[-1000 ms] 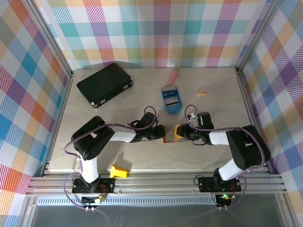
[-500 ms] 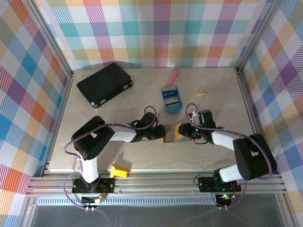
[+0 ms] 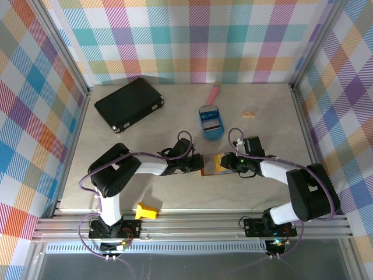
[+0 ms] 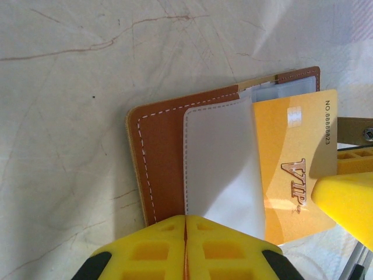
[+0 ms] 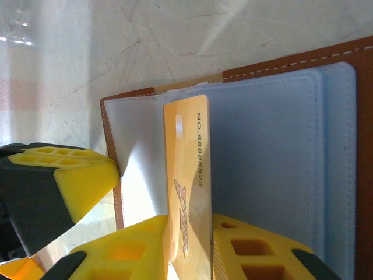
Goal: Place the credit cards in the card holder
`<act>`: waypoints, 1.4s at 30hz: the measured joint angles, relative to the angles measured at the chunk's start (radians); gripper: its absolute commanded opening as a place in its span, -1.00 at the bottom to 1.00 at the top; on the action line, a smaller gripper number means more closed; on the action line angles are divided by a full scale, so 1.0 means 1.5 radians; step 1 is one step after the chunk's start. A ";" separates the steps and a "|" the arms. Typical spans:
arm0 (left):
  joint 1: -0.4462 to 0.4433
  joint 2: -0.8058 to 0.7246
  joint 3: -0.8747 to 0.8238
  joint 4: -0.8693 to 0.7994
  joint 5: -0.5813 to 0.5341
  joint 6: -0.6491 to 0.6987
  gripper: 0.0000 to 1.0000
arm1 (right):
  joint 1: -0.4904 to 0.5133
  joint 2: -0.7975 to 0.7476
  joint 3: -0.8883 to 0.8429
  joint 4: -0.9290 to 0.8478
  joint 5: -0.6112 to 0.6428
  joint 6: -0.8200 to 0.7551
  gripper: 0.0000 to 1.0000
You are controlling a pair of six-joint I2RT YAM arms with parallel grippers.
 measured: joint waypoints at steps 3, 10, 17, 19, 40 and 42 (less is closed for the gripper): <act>0.000 0.000 0.000 0.000 0.000 0.000 -0.82 | 0.000 0.000 0.006 -0.006 0.007 -0.001 -0.57; 0.000 0.000 0.000 0.000 0.000 -0.002 -0.84 | 0.000 0.000 0.010 -0.011 0.022 -0.001 -0.58; 0.000 0.000 0.000 0.000 0.000 -0.002 -0.84 | 0.000 0.000 0.010 -0.012 0.025 -0.001 -0.71; 0.000 0.000 0.000 0.000 0.000 -0.002 -0.84 | 0.000 0.000 0.010 -0.014 0.030 -0.001 -0.73; 0.000 0.001 0.000 0.001 0.000 -0.002 -0.85 | 0.000 0.004 0.017 -0.012 0.027 0.001 -1.00; 0.000 0.001 0.001 0.000 0.000 -0.002 -0.85 | 0.000 0.009 0.017 -0.010 0.023 0.000 -1.00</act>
